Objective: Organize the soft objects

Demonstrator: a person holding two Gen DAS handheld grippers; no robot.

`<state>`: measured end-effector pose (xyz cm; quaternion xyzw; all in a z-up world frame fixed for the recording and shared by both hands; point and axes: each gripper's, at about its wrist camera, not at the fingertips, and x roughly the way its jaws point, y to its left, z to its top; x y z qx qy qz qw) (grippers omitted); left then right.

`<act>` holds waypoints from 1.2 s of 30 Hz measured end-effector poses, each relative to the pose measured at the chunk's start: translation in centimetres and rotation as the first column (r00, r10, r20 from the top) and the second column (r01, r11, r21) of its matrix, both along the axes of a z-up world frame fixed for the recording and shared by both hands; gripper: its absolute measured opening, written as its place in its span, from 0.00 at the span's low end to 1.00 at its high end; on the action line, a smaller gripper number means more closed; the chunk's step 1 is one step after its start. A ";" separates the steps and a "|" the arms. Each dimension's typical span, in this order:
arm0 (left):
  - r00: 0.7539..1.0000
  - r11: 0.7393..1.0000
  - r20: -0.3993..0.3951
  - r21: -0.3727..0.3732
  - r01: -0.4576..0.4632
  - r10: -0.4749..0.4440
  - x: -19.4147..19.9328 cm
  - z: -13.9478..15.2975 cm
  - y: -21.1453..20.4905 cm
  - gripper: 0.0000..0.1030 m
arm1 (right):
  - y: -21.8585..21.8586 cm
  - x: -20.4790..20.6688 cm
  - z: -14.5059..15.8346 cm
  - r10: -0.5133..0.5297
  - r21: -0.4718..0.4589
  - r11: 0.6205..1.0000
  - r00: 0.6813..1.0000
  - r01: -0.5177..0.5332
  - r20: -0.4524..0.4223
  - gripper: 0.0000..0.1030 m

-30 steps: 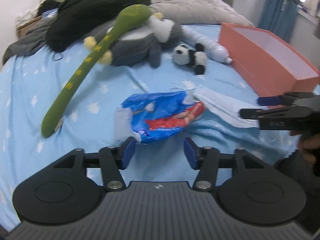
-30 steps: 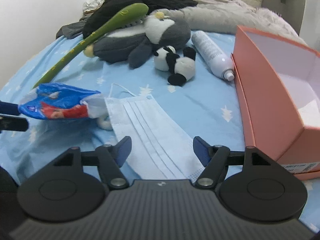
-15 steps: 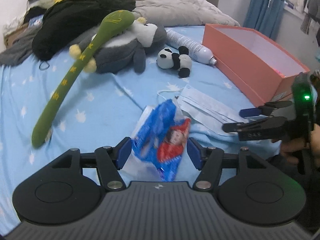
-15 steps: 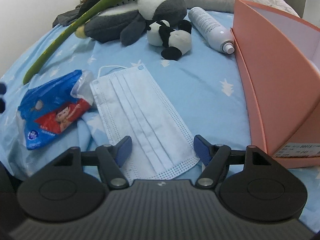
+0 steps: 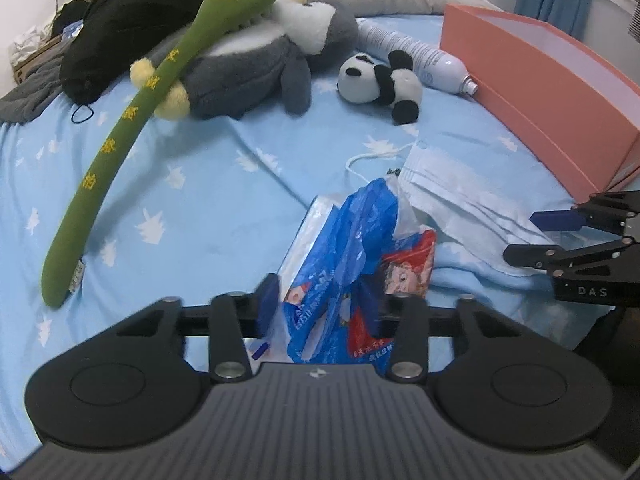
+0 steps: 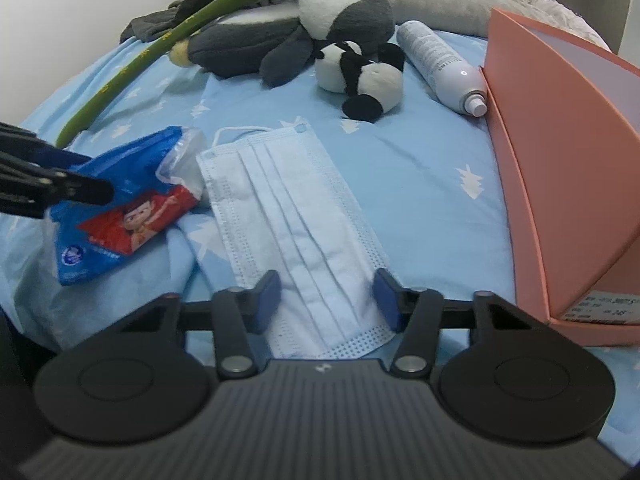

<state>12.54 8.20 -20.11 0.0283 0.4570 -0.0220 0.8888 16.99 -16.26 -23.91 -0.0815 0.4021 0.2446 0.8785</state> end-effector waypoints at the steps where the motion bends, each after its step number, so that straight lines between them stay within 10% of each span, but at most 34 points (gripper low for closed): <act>1: 1.000 1.000 -0.003 0.000 -0.005 0.005 0.0 -0.2 0.0 0.35 | 0.1 -0.1 0.0 0.006 -0.005 1.000 1.000 -0.006 0.002 0.43; 9: 0.999 0.998 0.012 -0.045 -0.045 0.045 -1.2 -0.1 -0.3 0.13 | 0.9 -0.8 0.3 0.022 -0.032 0.999 1.000 -0.022 0.007 0.09; 36: 0.957 0.947 0.170 -0.261 -0.186 0.234 -3.1 9.5 -1.8 0.11 | -1.3 -3.3 11.0 -0.094 0.121 0.990 0.980 0.074 0.173 0.07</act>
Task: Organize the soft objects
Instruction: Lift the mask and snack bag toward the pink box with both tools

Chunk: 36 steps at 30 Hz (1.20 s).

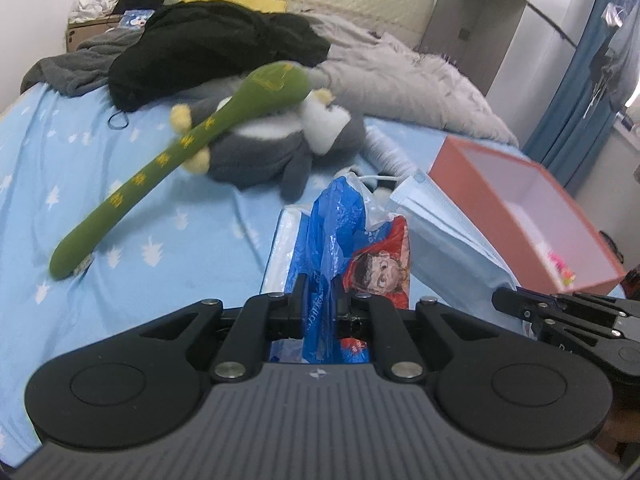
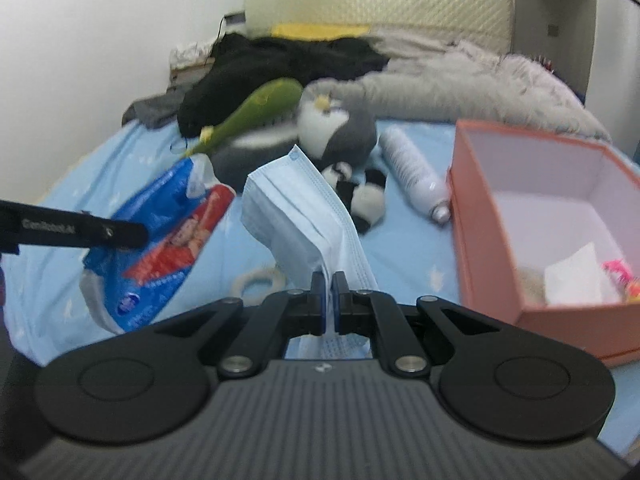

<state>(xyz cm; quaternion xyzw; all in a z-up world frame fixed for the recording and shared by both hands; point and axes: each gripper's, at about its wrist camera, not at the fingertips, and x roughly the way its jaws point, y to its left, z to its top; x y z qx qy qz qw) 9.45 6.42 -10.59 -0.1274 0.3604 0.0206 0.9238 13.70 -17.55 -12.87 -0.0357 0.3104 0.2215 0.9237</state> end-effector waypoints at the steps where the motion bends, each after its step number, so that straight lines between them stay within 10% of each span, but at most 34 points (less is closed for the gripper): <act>1: 1.000 1.000 0.007 -0.006 0.002 -0.002 0.3 0.5 -0.2 0.11 | -0.2 0.1 0.6 -0.004 0.007 1.000 1.000 0.004 0.009 0.07; 22: 0.963 0.983 0.213 -0.036 0.180 -0.168 10.8 12.5 -10.9 0.11 | -8.9 3.2 13.2 -0.217 0.084 0.976 0.931 0.202 0.292 0.07; 36: 0.939 0.941 0.082 -0.018 0.337 -0.334 21.9 9.1 -22.7 0.11 | -17.2 10.8 10.1 -0.357 0.077 0.933 0.930 0.351 0.092 0.07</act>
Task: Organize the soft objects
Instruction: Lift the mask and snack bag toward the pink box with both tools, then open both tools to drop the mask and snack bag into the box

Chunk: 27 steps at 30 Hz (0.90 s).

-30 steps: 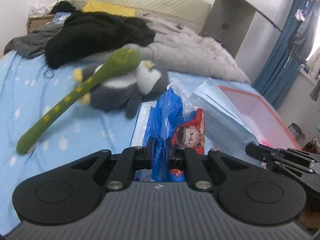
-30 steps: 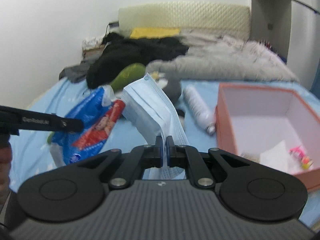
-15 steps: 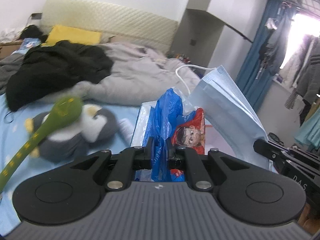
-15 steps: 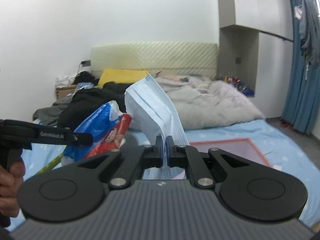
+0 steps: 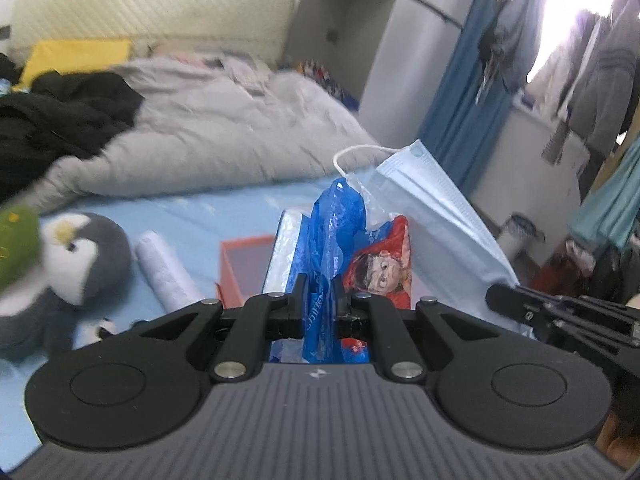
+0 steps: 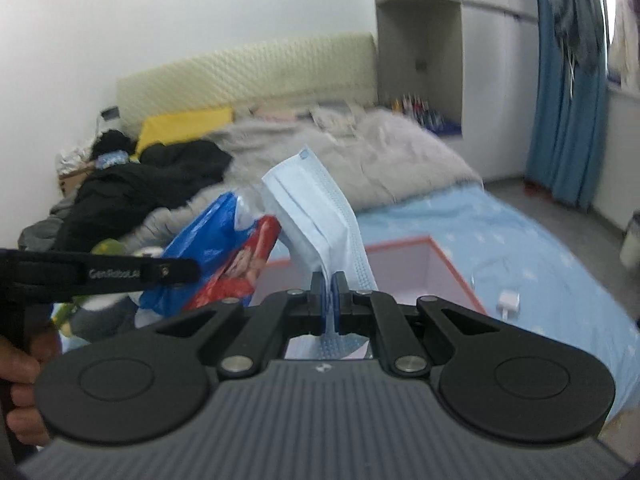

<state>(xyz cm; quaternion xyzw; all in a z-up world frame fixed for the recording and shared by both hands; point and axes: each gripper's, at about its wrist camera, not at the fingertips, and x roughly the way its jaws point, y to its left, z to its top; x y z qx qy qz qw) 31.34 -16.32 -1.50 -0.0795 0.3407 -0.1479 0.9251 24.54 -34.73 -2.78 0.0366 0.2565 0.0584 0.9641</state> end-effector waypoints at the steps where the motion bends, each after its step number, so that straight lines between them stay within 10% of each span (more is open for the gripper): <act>1: 1.000 1.000 -0.023 0.001 0.008 -0.008 0.8 -0.6 -0.7 0.11 | -0.5 0.4 -0.6 -0.008 0.005 1.000 1.000 0.008 -0.023 0.07; 8: 0.981 0.999 -0.193 0.006 0.038 -0.036 5.8 -5.6 -3.8 0.11 | -4.2 3.3 -5.3 -0.088 0.036 0.995 0.978 0.096 -0.189 0.07; 21: 0.966 0.994 -0.244 0.047 0.098 -0.084 6.2 -8.5 -4.9 0.12 | -6.1 3.4 -9.0 -0.117 0.055 0.989 0.951 0.138 -0.287 0.11; 25: 0.965 0.993 -0.248 0.049 0.104 -0.089 5.8 -8.0 -4.6 0.45 | -5.9 2.7 -8.3 -0.101 0.049 0.992 0.957 0.119 -0.272 0.39; 27: 0.975 0.992 -0.206 0.068 0.103 -0.087 5.0 -7.2 -4.5 0.45 | -5.7 2.3 -7.6 -0.095 0.049 0.993 0.964 0.110 -0.248 0.45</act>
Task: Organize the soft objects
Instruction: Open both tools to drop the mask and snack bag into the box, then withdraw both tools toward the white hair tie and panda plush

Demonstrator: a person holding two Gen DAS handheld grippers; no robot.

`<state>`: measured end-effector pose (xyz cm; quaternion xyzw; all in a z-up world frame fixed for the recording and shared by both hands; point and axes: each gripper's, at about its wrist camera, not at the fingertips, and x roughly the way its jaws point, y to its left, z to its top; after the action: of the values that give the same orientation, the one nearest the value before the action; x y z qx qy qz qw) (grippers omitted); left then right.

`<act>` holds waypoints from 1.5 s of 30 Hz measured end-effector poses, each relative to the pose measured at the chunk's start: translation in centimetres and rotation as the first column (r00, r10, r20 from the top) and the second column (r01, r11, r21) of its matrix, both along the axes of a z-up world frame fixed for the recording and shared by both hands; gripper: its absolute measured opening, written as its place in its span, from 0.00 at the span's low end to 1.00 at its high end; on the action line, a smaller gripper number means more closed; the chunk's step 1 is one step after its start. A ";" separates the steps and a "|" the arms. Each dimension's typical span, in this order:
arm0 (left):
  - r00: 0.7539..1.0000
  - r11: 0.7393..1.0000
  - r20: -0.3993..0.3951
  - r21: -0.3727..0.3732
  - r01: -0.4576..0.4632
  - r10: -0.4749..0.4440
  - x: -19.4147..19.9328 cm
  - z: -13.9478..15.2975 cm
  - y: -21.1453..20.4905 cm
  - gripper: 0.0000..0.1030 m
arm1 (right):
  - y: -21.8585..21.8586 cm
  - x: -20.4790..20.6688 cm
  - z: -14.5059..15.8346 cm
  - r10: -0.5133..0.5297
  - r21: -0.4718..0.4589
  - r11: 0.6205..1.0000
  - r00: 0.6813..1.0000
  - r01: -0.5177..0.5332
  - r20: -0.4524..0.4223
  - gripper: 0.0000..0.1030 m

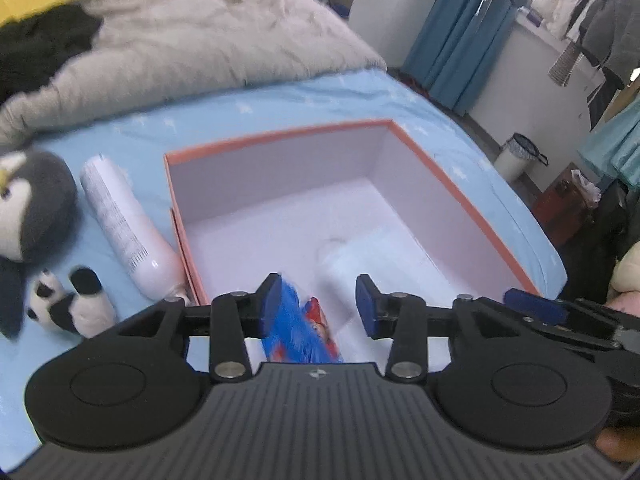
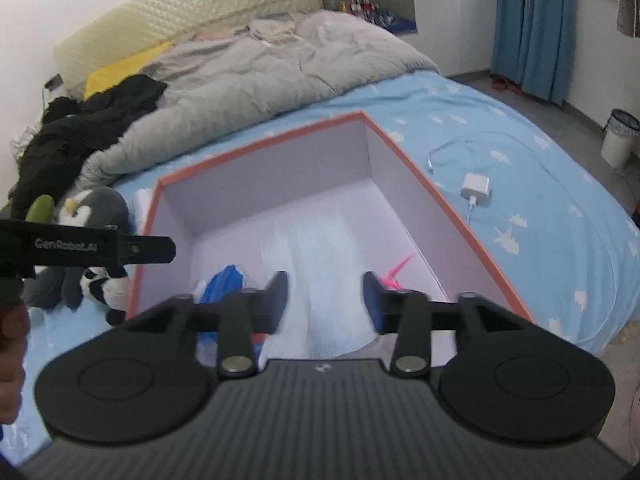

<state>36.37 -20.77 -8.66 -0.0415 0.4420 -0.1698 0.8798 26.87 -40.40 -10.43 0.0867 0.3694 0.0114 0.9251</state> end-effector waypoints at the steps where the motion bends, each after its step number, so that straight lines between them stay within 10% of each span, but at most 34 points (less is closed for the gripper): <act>1: 1.000 1.000 0.016 0.010 0.011 -0.011 -0.3 0.4 0.0 0.45 | 0.1 -0.2 0.3 0.001 -0.006 1.000 1.000 -0.001 0.008 0.45; 27: 0.948 0.999 0.316 -0.047 -0.028 0.041 -14.9 8.7 10.7 0.45 | 8.6 -9.2 7.2 0.137 -0.006 0.990 0.929 -0.143 0.343 0.45; 45: 0.939 0.976 0.269 -0.048 -0.211 0.216 -24.2 3.3 18.8 0.45 | 15.3 -13.9 2.6 0.273 0.008 0.958 0.918 -0.287 0.286 0.45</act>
<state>12.16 -2.02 -5.38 -0.0735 0.3081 -0.0816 0.9450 12.98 -25.06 -7.85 0.0534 0.2419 0.1650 0.9547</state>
